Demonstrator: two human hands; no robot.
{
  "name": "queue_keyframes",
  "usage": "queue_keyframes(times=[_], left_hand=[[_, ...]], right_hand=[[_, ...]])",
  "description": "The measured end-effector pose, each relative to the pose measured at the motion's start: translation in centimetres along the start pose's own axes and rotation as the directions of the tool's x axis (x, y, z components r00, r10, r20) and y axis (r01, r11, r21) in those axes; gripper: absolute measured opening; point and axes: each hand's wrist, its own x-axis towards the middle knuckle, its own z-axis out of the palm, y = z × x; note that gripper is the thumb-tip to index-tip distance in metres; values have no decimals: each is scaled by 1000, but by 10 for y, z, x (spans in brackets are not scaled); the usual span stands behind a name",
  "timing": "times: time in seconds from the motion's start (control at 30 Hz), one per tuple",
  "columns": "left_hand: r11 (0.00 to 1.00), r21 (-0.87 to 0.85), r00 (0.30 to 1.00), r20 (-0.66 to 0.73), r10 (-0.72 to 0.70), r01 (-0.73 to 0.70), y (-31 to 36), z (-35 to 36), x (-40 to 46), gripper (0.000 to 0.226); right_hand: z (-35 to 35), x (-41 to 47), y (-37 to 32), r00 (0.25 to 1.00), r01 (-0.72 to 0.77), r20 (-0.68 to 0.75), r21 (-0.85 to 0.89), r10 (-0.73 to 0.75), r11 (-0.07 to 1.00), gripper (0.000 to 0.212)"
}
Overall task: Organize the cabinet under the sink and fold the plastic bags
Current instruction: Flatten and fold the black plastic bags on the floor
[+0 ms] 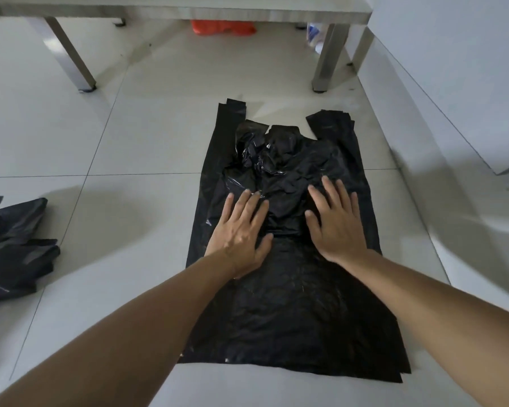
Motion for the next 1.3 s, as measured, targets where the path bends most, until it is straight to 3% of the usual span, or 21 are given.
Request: queue_keyframes(times=[0.1,0.2,0.33,0.37,0.43,0.5,0.53,0.6,0.67,0.73,0.77,0.83,0.9,0.97,1.03,1.1,1.2,1.3], left_hand=[[998,57,989,145,-6,-2,-17,9,32,78],[984,60,960,217,-178,169,-46,22,40,81],[937,119,930,131,-344,329,-54,20,47,77],[936,133,938,84,-337,325,-49,18,54,77],[972,140,978,60,-197,187,-39,19,70,78],[991,120,987,143,-71,54,-41,25,88,79],[991,107,978,183,-99,80,-48,28,98,80],[959,86,931,228,-284,271,-71,32,120,80],[869,91,832,254,-493,487,-91,27,139,82],[784,98,764,179,-620,613,-101,18,155,85],[798,123,792,104,-602,590,-100,15,159,84],[923,163,932,38,-360,350,-91,16,163,79],[982,130,972,173,-156,135,-86,24,166,77],[968,89,930,267,-251,236,-96,29,174,78],[892,14,878,172,-447,452,-107,29,187,75],[814,-100,818,6,-575,573,-112,22,199,65],[729,-219,738,-56,-673,649,-114,10,218,43],[687,-287,719,6,-695,668,-121,7,229,50]], right_hand=[[10,34,14,990,-67,124,-67,75,996,59],[23,46,25,959,-141,232,-108,163,984,64],[30,46,26,971,-118,191,-145,145,982,70],[30,46,27,974,-115,179,-150,142,982,71],[32,46,27,977,-109,166,-169,137,980,73],[32,45,26,977,-109,161,-178,139,978,73],[32,45,26,977,-110,161,-177,139,978,73],[32,46,27,976,-109,170,-174,139,979,73],[33,48,26,974,-106,182,-171,138,980,73],[32,48,26,974,-106,182,-169,137,980,73],[32,48,26,974,-106,183,-170,137,980,73],[31,46,26,973,-105,184,-171,136,980,73],[29,46,25,974,-107,181,-171,138,979,73],[28,46,24,974,-108,180,-173,140,979,73],[29,47,24,973,-111,182,-175,143,978,72],[29,47,24,974,-112,177,-174,143,978,72],[29,47,24,974,-112,176,-183,145,977,72],[28,47,24,973,-116,178,-181,149,977,72]])
